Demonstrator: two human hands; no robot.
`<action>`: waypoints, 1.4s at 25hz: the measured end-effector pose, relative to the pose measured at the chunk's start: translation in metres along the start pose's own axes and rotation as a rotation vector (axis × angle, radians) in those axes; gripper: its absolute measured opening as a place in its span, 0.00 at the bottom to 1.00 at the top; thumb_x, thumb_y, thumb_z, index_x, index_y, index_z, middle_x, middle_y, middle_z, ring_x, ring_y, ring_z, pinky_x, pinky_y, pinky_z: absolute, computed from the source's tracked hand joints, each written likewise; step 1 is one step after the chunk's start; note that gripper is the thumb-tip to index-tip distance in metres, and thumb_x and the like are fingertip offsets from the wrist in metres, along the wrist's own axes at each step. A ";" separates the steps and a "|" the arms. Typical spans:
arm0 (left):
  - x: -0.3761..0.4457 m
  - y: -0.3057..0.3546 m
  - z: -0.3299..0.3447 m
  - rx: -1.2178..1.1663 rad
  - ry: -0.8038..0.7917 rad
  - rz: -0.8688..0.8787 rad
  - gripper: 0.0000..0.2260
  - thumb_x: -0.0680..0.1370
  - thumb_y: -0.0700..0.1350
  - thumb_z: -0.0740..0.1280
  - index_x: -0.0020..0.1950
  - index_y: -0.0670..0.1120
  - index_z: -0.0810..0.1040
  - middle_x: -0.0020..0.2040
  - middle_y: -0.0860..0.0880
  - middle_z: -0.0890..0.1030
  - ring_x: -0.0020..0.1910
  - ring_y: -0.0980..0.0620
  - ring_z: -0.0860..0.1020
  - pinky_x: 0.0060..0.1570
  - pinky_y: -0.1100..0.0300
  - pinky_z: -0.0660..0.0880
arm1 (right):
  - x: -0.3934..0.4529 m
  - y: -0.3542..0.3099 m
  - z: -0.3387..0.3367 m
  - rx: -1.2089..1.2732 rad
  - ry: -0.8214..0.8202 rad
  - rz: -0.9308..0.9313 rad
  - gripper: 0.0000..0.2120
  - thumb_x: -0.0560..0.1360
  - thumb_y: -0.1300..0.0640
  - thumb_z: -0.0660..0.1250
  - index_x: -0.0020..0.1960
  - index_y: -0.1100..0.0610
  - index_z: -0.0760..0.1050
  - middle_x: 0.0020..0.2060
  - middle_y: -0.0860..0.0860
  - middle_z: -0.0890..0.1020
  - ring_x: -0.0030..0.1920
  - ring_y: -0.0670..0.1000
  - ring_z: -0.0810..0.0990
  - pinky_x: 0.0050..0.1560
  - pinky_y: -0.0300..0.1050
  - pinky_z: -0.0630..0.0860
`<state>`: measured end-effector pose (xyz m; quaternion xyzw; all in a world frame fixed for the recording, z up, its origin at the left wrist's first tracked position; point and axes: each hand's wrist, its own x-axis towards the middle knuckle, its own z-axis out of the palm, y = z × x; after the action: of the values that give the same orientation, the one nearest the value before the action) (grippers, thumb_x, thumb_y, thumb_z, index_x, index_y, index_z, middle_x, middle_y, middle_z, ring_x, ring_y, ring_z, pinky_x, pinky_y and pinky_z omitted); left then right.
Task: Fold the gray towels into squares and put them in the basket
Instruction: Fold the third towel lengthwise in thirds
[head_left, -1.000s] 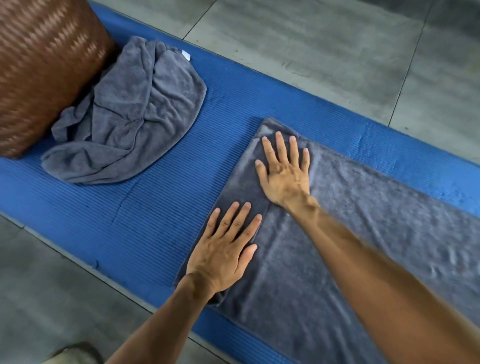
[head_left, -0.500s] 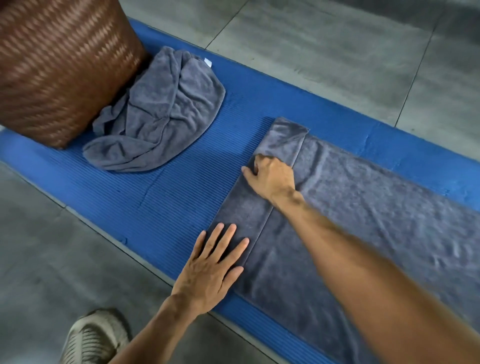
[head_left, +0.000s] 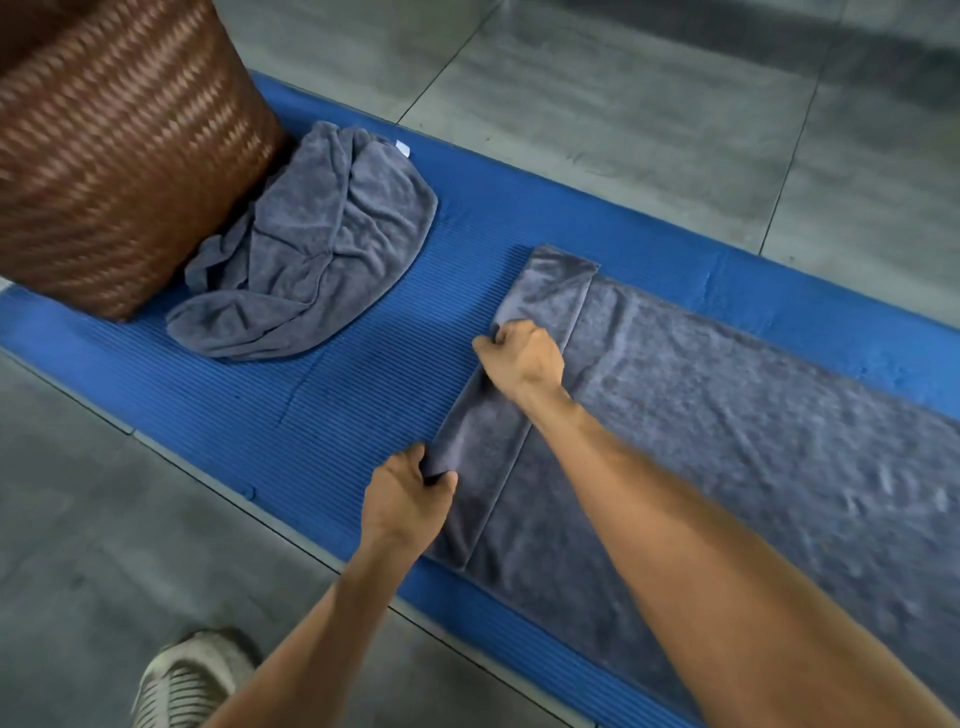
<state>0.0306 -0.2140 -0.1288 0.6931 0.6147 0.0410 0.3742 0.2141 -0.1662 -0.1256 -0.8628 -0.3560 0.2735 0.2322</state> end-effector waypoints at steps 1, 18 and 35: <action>-0.002 0.003 -0.002 0.025 -0.008 0.019 0.09 0.75 0.48 0.70 0.41 0.46 0.73 0.35 0.51 0.78 0.35 0.52 0.78 0.40 0.51 0.79 | 0.000 0.005 -0.003 0.106 0.000 0.026 0.15 0.75 0.50 0.64 0.33 0.56 0.71 0.29 0.49 0.75 0.34 0.52 0.76 0.37 0.43 0.69; -0.103 0.022 0.052 0.444 -0.040 0.630 0.24 0.64 0.40 0.73 0.57 0.52 0.72 0.50 0.53 0.77 0.44 0.49 0.77 0.43 0.54 0.76 | -0.058 0.113 -0.049 1.212 0.231 0.615 0.01 0.65 0.55 0.66 0.37 0.51 0.74 0.42 0.50 0.78 0.42 0.52 0.76 0.40 0.48 0.76; -0.087 -0.031 0.040 0.305 -0.107 0.560 0.22 0.65 0.29 0.71 0.52 0.48 0.73 0.57 0.53 0.71 0.44 0.48 0.79 0.36 0.51 0.79 | -0.207 0.118 -0.009 1.050 -0.345 0.773 0.06 0.74 0.64 0.72 0.51 0.64 0.80 0.44 0.61 0.86 0.45 0.61 0.86 0.44 0.54 0.84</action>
<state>0.0049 -0.3104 -0.1396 0.8846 0.3789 0.0132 0.2717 0.1538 -0.3967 -0.1259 -0.6447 0.1264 0.6078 0.4461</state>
